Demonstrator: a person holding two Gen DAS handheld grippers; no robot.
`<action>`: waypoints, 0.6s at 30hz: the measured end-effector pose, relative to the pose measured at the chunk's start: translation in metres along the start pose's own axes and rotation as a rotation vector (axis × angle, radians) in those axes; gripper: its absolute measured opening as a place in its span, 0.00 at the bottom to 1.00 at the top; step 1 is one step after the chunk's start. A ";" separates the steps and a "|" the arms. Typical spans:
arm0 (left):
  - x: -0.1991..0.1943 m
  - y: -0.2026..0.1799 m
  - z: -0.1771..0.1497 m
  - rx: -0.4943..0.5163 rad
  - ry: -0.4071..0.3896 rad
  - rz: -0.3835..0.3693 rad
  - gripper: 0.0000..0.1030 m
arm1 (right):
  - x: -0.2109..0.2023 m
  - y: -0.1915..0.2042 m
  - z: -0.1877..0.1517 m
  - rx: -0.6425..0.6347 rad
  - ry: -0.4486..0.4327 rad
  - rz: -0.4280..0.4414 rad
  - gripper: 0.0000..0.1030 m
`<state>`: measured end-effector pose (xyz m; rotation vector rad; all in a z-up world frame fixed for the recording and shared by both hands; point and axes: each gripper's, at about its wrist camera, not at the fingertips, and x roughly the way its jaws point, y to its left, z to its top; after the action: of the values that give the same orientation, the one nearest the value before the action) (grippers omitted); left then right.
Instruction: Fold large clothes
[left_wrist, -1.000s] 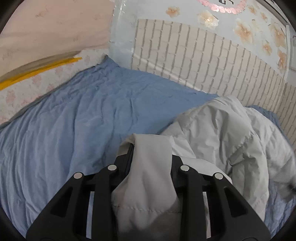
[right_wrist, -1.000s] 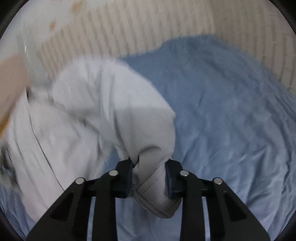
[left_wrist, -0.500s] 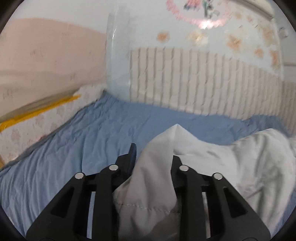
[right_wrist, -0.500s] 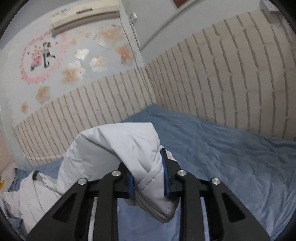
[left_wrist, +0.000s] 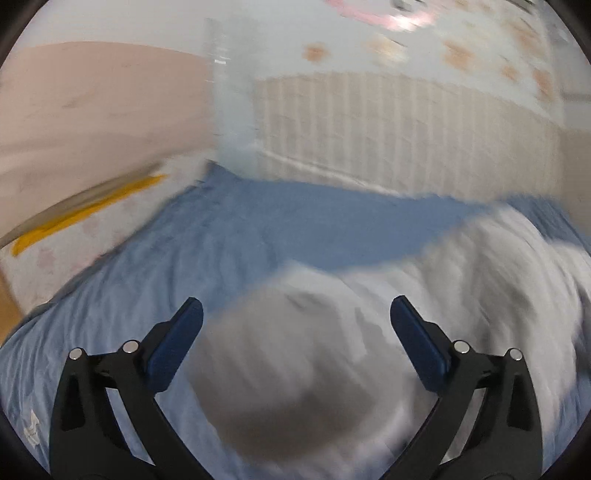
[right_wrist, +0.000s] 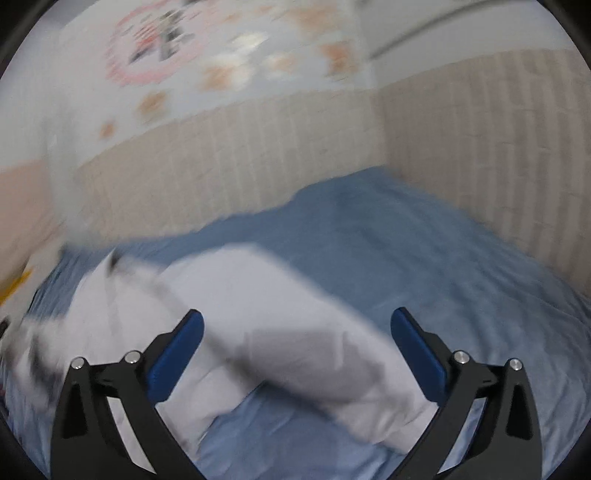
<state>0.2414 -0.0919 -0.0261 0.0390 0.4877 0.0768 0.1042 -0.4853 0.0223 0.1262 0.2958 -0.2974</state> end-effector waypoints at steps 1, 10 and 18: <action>-0.005 -0.010 -0.010 0.014 0.026 -0.035 0.97 | 0.004 0.010 -0.003 -0.036 0.018 0.009 0.98; -0.037 -0.057 -0.091 0.154 0.222 -0.189 0.97 | 0.029 0.061 -0.048 -0.111 0.236 0.108 0.98; 0.006 -0.055 -0.120 0.160 0.355 -0.173 0.97 | 0.074 0.089 -0.091 -0.171 0.397 0.128 0.98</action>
<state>0.1939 -0.1439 -0.1377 0.1410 0.8493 -0.1272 0.1744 -0.4060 -0.0801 0.0340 0.7019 -0.1168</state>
